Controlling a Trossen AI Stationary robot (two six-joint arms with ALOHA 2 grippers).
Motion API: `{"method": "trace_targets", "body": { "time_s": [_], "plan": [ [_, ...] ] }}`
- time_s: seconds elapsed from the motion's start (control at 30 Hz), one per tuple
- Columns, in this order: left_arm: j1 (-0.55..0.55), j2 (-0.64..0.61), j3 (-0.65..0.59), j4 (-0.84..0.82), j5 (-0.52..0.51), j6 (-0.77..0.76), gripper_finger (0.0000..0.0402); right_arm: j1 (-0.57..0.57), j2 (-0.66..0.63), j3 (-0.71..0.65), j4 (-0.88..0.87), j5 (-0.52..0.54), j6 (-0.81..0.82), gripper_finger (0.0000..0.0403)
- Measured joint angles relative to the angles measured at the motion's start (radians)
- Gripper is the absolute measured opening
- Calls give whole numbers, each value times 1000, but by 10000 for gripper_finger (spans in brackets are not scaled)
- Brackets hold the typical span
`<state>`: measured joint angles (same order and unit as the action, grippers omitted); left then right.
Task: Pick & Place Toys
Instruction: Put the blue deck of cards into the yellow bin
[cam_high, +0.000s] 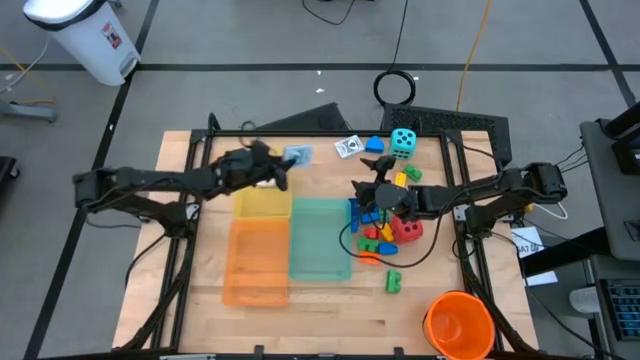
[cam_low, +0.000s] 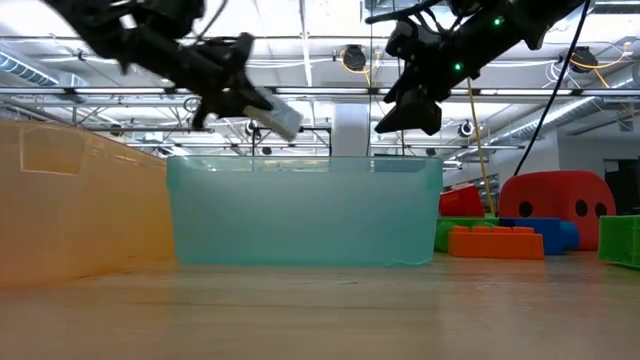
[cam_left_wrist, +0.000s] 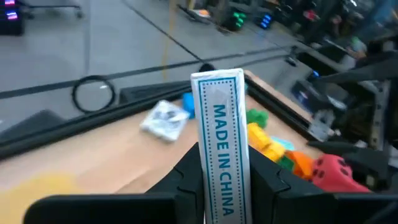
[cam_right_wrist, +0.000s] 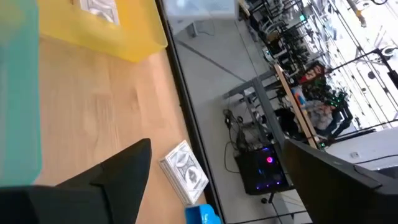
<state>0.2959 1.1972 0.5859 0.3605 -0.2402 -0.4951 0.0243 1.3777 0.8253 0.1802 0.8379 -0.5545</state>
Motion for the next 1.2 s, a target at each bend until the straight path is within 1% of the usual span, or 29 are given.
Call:
{"method": "trace_targets", "body": {
  "time_s": [0.13,0.23,0.33,0.43,0.6,0.67,0.77,0.83,1.0,1.07,1.2],
  "plan": [
    [36,-143,-159,7,-10,-107,69,0,0,0,2,-1,0,329],
    [53,-222,-249,10,-22,-184,69,0,0,0,3,-2,0,327],
    [74,-247,-303,-2,-52,-234,69,0,0,0,12,-2,-4,327],
    [98,-250,-313,-45,-26,-268,69,-1,0,0,32,-4,-9,326],
    [129,-201,-313,-141,-23,-332,69,-1,0,0,46,-5,-32,325],
    [135,-177,-313,-136,-5,-353,69,-1,0,0,51,-9,-34,325],
    [144,-127,-300,-120,60,-362,69,-4,0,0,52,-41,-33,323],
    [145,-96,-285,-124,83,-355,69,-5,0,0,57,-59,-33,323],
    [145,-16,-249,-112,79,-356,70,-5,0,0,56,-66,-31,322],
    [145,3,-239,-106,76,-352,83,-5,0,0,56,-68,-26,320],
    [144,13,-229,-123,89,-294,128,-5,0,0,56,-80,-19,320]
  ]
}}
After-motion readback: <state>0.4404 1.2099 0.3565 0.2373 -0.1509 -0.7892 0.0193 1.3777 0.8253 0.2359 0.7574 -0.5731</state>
